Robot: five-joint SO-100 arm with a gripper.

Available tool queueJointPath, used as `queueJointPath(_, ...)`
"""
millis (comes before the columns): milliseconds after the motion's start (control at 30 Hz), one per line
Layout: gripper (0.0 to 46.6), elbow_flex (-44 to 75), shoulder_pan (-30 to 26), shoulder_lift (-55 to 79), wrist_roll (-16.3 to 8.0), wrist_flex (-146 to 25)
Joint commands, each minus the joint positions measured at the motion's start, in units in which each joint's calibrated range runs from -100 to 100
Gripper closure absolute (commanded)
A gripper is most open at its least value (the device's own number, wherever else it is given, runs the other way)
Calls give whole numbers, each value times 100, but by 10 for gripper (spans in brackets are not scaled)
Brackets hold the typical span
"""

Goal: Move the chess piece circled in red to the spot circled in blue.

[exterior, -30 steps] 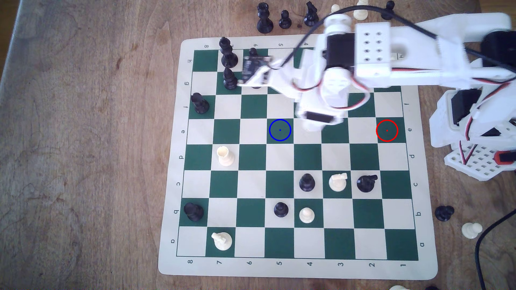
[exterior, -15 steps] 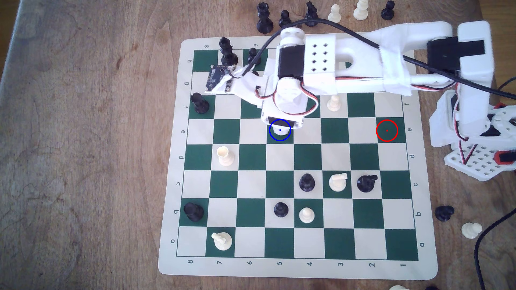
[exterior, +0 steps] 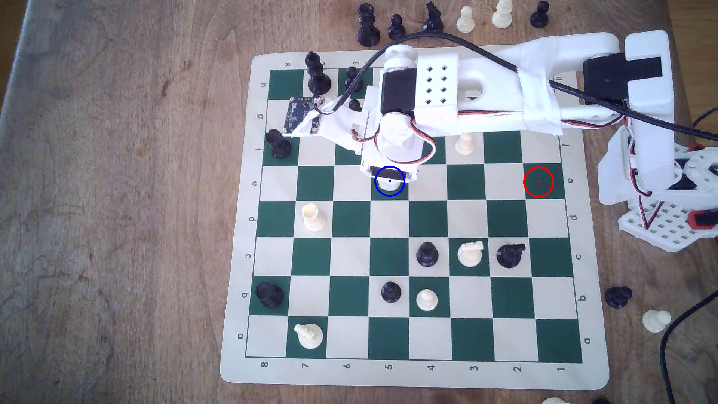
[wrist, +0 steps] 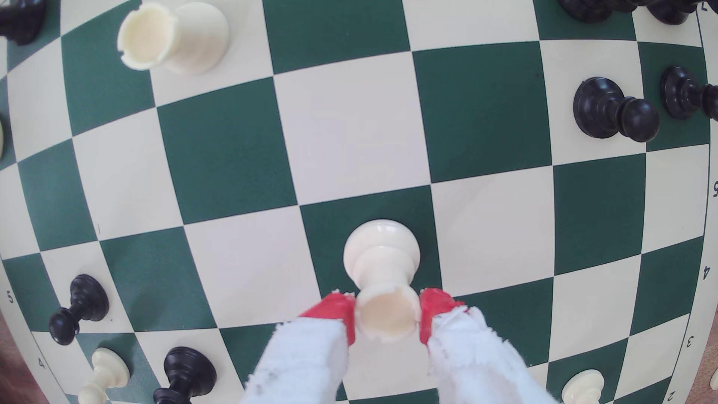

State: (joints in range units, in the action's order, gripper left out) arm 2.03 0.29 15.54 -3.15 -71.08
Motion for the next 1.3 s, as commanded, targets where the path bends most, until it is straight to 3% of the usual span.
queueJointPath(0,337,449,45,-128,20,31)
queueJointPath(33,270,449,53,-162,20,31)
queueJointPath(67,238,449,60,-196,10,31)
queueJointPath(167,188,286,76,-519,-10,40)
queueJointPath(400,148,-231,107,-1172,29,-50)
queueJointPath(533,119,-1418,6,-2157,39,359)
queueJointPath(1100,146,-5172,-518,-6936,59,343)
queueJointPath(1167,179,-5552,-440,-7437,68,597)
queueJointPath(1267,266,-6287,-198,-8294,342,1194)
